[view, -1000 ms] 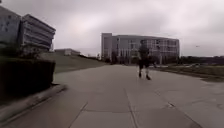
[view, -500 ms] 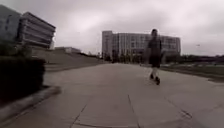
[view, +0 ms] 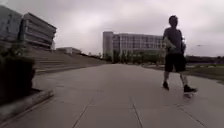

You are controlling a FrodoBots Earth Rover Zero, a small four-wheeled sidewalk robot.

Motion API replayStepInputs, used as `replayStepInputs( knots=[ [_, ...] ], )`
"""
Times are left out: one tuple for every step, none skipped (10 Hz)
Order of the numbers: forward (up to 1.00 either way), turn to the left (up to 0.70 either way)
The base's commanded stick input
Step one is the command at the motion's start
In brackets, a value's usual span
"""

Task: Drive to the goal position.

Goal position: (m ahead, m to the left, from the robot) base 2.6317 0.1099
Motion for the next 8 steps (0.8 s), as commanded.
replayStepInputs(
  knots=[
    [0.70,0.03],
    [0.70,0.09],
    [0.70,0.15],
    [0.70,0.21],
    [0.70,0.27],
    [0.70,0.33],
    [0.70,0.35],
    [0.70,0.35]
  ],
)
